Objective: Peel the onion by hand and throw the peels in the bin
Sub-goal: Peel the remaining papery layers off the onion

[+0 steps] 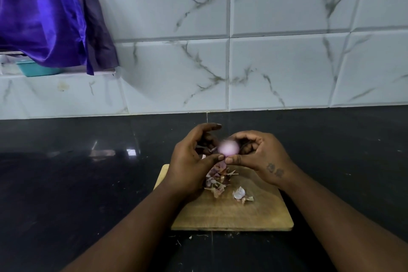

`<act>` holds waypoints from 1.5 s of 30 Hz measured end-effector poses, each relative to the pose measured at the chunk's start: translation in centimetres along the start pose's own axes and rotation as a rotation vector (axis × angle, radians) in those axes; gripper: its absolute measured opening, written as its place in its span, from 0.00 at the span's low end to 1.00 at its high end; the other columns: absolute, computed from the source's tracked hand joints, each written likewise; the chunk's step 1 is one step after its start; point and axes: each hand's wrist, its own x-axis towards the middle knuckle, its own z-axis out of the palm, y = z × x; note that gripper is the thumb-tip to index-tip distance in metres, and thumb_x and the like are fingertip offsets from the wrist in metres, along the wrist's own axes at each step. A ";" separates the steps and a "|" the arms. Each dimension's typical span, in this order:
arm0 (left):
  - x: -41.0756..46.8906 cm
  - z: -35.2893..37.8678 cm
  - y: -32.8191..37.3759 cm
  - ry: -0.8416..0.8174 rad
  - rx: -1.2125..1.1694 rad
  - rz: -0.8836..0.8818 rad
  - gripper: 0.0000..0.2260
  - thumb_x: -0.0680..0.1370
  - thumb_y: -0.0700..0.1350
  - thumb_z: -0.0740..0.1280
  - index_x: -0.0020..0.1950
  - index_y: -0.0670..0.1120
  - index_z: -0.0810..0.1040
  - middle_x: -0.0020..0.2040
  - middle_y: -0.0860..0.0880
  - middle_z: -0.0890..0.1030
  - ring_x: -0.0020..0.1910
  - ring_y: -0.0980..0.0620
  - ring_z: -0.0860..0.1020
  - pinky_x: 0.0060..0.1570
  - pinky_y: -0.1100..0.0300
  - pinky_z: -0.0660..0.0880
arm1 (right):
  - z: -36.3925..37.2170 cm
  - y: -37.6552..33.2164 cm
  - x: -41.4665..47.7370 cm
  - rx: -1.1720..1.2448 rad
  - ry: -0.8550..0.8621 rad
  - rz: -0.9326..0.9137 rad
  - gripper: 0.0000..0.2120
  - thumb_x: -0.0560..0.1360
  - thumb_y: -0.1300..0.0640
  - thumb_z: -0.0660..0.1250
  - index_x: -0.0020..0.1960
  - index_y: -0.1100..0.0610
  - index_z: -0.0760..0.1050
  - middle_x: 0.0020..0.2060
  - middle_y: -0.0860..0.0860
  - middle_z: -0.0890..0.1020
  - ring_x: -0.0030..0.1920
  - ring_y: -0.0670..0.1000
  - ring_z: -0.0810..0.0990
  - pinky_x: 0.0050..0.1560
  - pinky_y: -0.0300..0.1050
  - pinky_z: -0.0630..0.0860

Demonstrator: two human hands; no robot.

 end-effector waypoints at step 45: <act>-0.1 -0.1 -0.1 -0.249 -0.136 -0.137 0.21 0.75 0.31 0.77 0.62 0.50 0.77 0.44 0.48 0.84 0.41 0.49 0.83 0.40 0.56 0.83 | -1.9 -1.5 0.3 0.808 0.190 0.343 0.18 0.70 0.50 0.72 0.53 0.62 0.83 0.41 0.54 0.86 0.40 0.48 0.84 0.42 0.38 0.85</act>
